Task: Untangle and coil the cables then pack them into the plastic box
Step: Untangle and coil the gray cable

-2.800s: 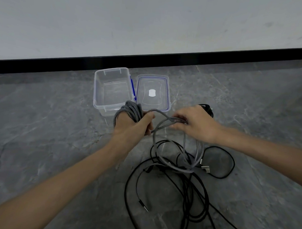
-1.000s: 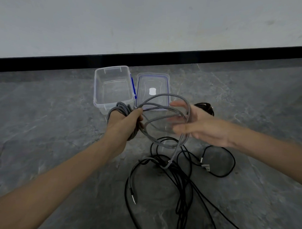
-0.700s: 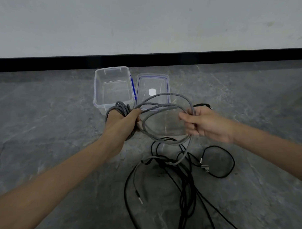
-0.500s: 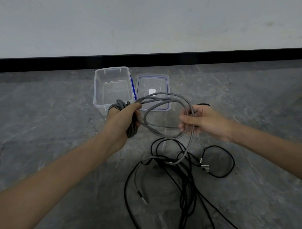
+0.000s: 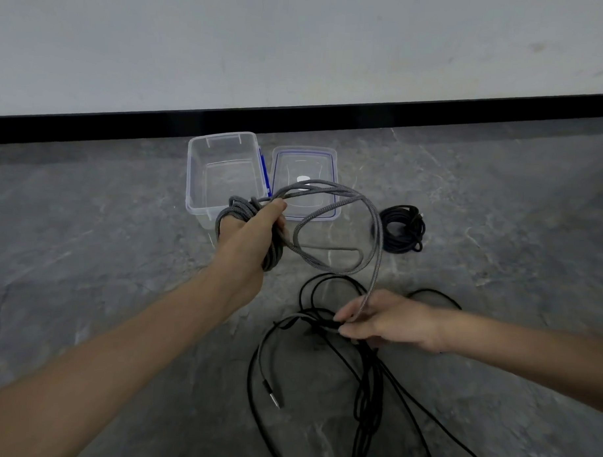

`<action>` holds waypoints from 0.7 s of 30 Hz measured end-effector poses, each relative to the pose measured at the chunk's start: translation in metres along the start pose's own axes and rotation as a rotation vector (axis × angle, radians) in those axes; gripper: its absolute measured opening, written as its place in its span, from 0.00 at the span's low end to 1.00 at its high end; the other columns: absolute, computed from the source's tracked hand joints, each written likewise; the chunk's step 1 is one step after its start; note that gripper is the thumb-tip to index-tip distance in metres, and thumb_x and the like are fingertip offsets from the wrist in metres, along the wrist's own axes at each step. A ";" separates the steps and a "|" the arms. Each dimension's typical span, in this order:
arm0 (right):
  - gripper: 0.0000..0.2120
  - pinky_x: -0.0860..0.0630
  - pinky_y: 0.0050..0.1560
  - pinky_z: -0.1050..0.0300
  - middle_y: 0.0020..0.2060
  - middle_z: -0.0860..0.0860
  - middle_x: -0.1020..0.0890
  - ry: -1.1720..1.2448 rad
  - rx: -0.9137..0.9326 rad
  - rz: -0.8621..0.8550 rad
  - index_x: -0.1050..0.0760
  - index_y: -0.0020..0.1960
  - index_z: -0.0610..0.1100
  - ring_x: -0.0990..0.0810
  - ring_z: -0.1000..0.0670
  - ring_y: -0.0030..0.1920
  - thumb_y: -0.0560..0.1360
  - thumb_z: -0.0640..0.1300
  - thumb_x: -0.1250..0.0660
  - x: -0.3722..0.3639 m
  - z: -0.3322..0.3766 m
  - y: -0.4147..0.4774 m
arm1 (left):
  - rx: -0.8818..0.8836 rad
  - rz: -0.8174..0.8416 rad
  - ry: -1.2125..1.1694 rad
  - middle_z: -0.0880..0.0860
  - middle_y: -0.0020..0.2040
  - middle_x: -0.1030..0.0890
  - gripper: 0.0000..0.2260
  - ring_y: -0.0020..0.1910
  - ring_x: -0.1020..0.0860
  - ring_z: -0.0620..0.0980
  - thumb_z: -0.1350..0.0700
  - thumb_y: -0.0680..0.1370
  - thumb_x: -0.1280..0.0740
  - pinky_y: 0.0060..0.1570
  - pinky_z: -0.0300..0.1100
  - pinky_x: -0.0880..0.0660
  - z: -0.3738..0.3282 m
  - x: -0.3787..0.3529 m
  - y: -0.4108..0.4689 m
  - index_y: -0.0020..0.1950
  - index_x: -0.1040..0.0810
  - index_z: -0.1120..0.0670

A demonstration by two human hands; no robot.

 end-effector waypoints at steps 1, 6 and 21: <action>0.07 0.27 0.40 0.67 0.42 0.49 0.18 -0.052 0.035 -0.052 0.20 0.54 0.40 0.23 0.56 0.39 0.76 0.40 0.31 -0.001 -0.001 0.005 | 0.002 0.003 0.000 0.46 0.24 0.26 0.15 0.28 0.28 0.44 0.56 0.79 0.33 0.41 0.40 0.30 0.000 0.000 0.000 0.32 0.28 0.55; 0.10 0.26 0.47 0.60 0.38 0.41 0.17 -0.326 0.234 -0.344 0.19 0.48 0.35 0.22 0.52 0.41 0.79 0.41 0.35 0.023 0.020 0.010 | 0.003 -0.048 0.097 0.51 0.30 0.24 0.14 0.31 0.27 0.46 0.54 0.77 0.32 0.39 0.41 0.30 0.008 0.008 0.006 0.32 0.27 0.55; 0.12 0.19 0.44 0.60 0.39 0.45 0.16 0.028 0.557 -0.472 0.22 0.46 0.40 0.17 0.50 0.40 0.80 0.30 0.42 0.052 0.096 -0.030 | -0.031 -0.022 0.320 0.51 0.24 0.23 0.15 0.22 0.29 0.42 0.52 0.76 0.28 0.25 0.33 0.31 0.030 0.009 -0.003 0.32 0.22 0.56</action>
Point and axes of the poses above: each hand's wrist, its own y-axis towards the middle knuckle, its own x-axis out of the back of the hand, z = x × y, the point moved 3 cm from there along y, towards the middle knuckle
